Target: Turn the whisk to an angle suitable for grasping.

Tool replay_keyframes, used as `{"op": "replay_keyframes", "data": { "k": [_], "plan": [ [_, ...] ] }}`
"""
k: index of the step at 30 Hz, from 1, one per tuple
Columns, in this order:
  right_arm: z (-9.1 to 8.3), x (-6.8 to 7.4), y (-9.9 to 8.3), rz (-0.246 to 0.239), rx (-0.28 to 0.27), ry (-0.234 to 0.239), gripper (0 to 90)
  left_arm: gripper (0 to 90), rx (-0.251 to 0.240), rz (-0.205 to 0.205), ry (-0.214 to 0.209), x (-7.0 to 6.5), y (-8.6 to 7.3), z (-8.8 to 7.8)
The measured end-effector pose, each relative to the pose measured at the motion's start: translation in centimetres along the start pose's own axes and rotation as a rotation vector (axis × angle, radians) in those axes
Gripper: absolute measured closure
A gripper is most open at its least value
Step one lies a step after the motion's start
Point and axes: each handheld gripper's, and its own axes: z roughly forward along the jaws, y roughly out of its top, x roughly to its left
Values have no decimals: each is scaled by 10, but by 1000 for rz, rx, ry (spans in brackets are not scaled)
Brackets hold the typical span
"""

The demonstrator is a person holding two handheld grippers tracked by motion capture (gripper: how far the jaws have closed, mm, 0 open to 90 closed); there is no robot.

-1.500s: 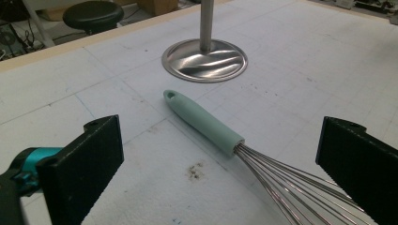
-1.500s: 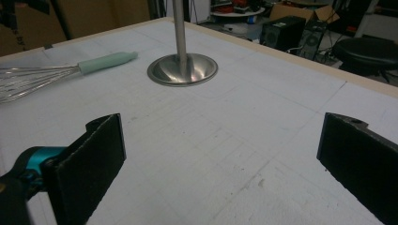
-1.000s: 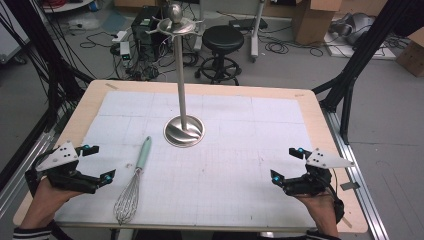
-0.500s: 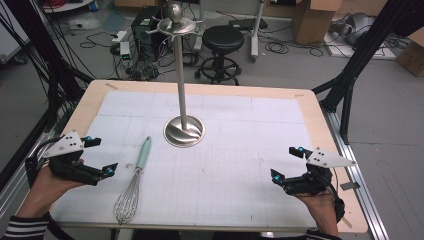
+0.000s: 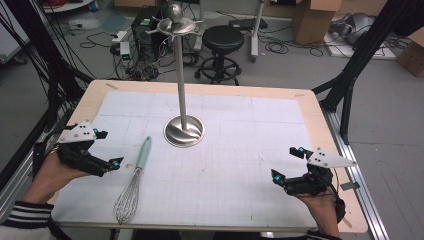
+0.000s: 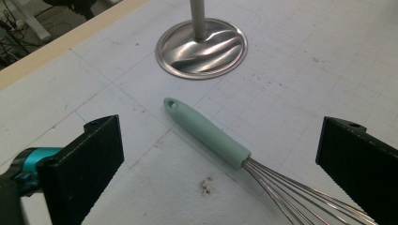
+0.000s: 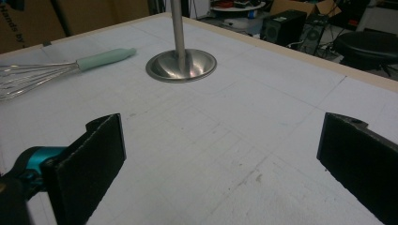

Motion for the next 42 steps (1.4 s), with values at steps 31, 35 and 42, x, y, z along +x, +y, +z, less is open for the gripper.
{"op": "replay_keyframes", "data": {
  "k": [31,35,42],
  "plan": [
    [0,-1,-1,0,2,7,4,257,135,1,-47,18,25,37],
    [0,-1,-1,1,1,8,5,247,150,4,-51,17,25,40],
    [0,-1,0,0,1,8,5,234,178,-4,-53,18,25,51]
  ]
}}
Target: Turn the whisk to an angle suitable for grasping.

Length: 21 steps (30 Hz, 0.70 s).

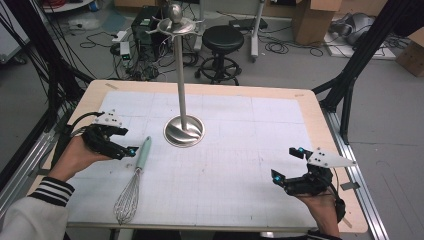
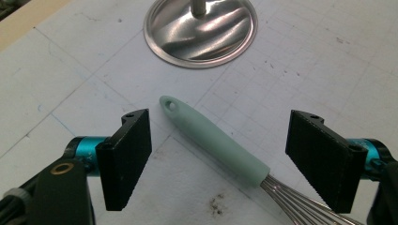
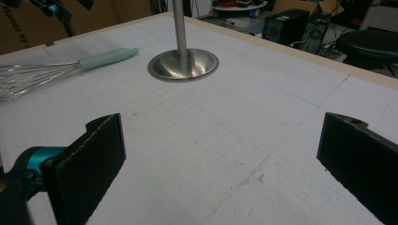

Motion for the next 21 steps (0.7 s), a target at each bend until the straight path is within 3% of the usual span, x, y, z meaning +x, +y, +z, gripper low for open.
{"op": "replay_keyframes", "data": {
  "k": [4,11,21],
  "plan": [
    [0,0,0,3,-3,2,5,283,22,-13,2,4,0,7],
    [-1,0,0,9,-8,5,4,469,38,-42,16,12,0,15],
    [-1,0,0,11,-15,12,4,736,116,-77,49,21,-2,33]
  ]
}}
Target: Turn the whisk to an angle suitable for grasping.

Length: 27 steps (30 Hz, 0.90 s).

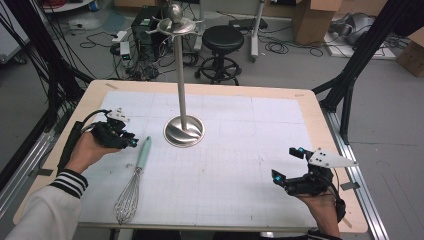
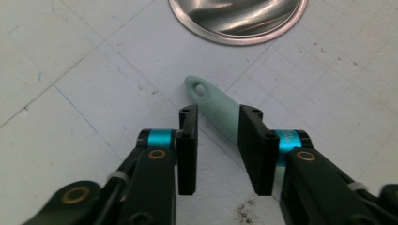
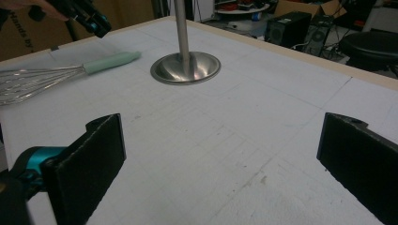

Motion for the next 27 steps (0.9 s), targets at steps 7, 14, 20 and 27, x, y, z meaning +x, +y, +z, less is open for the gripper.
{"op": "replay_keyframes", "data": {
  "k": [7,14,20,27],
  "plan": [
    [0,0,0,1,0,2,4,886,53,-30,18,4,1,12],
    [2,0,-1,2,6,5,5,897,97,-40,37,12,2,26],
    [3,0,-1,2,14,6,5,899,105,-40,41,15,5,37],
    [3,-1,-2,5,12,5,5,900,75,-34,48,16,9,44]
  ]
}}
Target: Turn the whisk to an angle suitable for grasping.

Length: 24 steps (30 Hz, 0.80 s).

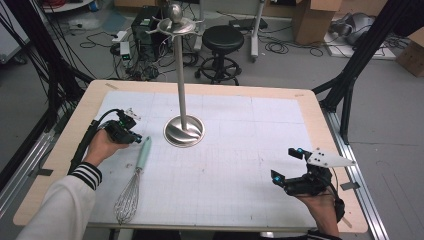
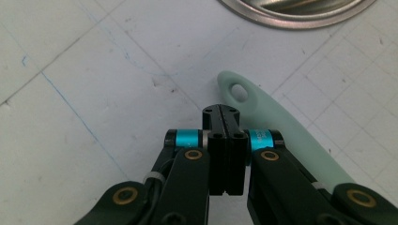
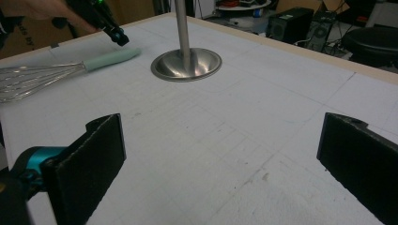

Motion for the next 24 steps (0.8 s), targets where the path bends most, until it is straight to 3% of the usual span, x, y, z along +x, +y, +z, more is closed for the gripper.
{"op": "replay_keyframes", "data": {
  "k": [10,24],
  "plan": [
    [0,1,0,-5,1,1,5,900,-28,-40,5,2,2,13],
    [1,1,1,-5,1,6,5,900,4,-60,-5,0,3,21]
  ]
}}
